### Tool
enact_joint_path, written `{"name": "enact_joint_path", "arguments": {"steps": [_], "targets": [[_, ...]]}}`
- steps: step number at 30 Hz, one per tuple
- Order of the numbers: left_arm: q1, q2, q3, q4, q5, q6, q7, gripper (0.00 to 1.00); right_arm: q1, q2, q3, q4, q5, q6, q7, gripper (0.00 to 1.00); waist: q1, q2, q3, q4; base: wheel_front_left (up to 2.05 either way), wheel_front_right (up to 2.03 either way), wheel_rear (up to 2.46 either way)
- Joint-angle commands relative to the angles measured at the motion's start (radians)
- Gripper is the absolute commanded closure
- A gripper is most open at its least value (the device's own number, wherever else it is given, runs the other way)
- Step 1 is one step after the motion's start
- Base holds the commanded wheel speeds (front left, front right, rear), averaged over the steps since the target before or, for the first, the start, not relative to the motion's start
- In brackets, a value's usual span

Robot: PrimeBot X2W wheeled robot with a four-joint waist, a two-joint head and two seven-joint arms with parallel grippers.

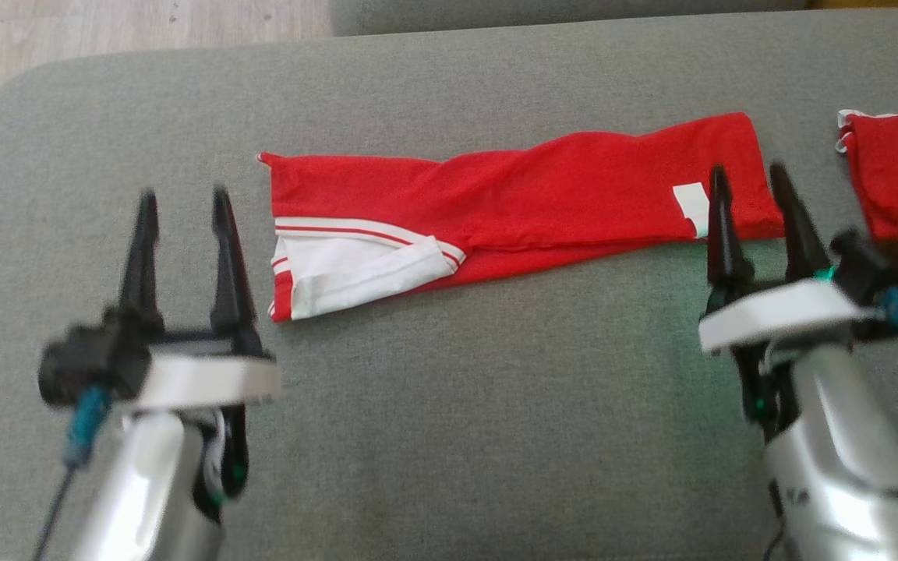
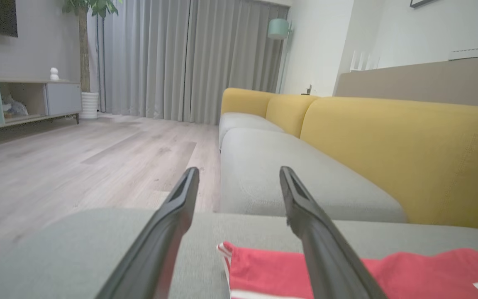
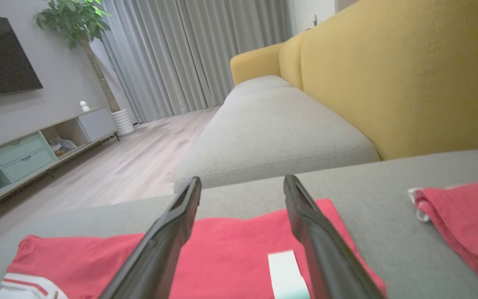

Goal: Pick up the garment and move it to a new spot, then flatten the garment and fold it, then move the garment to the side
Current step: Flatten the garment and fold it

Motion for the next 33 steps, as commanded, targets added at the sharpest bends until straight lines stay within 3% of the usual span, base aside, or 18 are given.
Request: {"name": "enact_joint_path", "arguments": {"steps": [1, 7, 12, 22, 28, 33], "targets": [[-0.013, 0.005, 0.052, -0.024, 0.012, -0.006, -0.005, 0.00, -0.014, 0.007, 0.006, -0.046, -0.012, 0.007, -0.009, 0.00, 0.0001, -0.0001, 0.001, 0.000, 0.00, 0.00, 0.00], [0.080, -0.093, 0.142, 0.028, 0.098, -0.078, -0.005, 0.00, 0.082, 0.040, -0.016, -0.109, -0.058, 0.007, -0.009, 0.00, 0.0001, -0.0001, 0.030, -0.005, 0.00, 0.00, 0.00], [0.050, -0.129, 0.180, 0.053, 0.142, -0.134, -0.005, 0.00, 0.057, 0.041, -0.031, -0.099, -0.063, 0.007, -0.009, 0.00, 0.0001, -0.0001, 0.074, 0.006, 0.00, 0.00, 0.00], [-0.025, -0.165, 0.203, 0.068, 0.192, -0.199, -0.005, 0.00, -0.135, 0.041, -0.267, 0.171, -0.214, 0.007, 0.054, 0.00, 0.0001, -0.0001, 0.162, 0.051, 0.00, 0.00, 0.00], [-0.036, -0.171, 0.195, 0.076, 0.193, -0.209, -0.005, 0.00, -0.222, 0.041, -0.455, 0.309, -0.311, 0.007, 0.066, 0.00, 0.0001, -0.0001, 0.184, 0.081, 0.00, 0.00, 0.00], [-0.039, -0.171, 0.182, 0.071, 0.177, -0.203, -0.005, 0.00, -0.260, 0.041, -0.531, 0.426, -0.383, 0.007, 0.097, 0.00, 0.0001, -0.0001, 0.189, 0.089, 0.00, 0.00, 0.00]]}}
